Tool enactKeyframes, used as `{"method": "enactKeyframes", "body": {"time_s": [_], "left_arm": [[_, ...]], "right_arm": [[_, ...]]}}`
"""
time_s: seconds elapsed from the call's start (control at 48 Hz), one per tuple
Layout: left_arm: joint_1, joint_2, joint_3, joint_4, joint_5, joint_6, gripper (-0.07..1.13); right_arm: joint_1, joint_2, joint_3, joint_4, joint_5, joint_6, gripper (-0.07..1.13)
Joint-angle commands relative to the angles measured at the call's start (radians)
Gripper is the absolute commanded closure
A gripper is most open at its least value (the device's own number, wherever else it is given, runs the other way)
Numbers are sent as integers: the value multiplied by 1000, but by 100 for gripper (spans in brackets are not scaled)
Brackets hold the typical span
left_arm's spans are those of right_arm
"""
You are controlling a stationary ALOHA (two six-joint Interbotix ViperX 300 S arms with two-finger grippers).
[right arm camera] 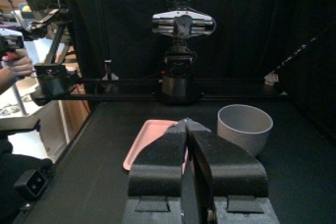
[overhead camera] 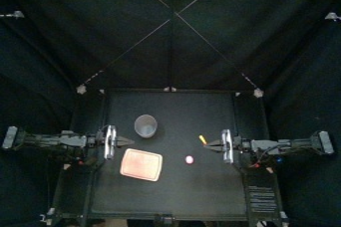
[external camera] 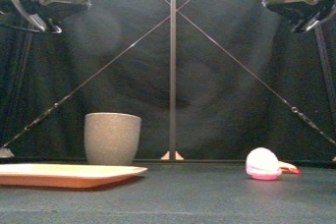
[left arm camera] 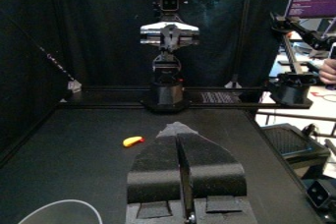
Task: Pick the shrimp then place it on the pink plate
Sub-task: Pick the shrimp
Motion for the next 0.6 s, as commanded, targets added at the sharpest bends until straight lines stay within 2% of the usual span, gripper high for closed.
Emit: {"method": "enactKeyframes", "body": {"time_s": [0.021, 0.292, 0.438, 0.521, 0.604], "left_arm": [[11, 14, -15, -21, 21, -2, 104], [23, 14, -20, -46, 43, 3, 103], [34, 14, -23, -44, 43, 3, 103], [35, 14, -21, -46, 43, 3, 103], [35, 14, -18, -44, 43, 3, 103]], "right_arm": [[0, 35, 0, 6, -2, 8, 105], [-31, 155, -18, 55, -2, 38, 104], [-87, 186, -29, 172, 15, 40, 102], [-123, 187, -31, 259, 57, 38, 96], [-160, 187, -31, 334, 129, 37, 82]]}}
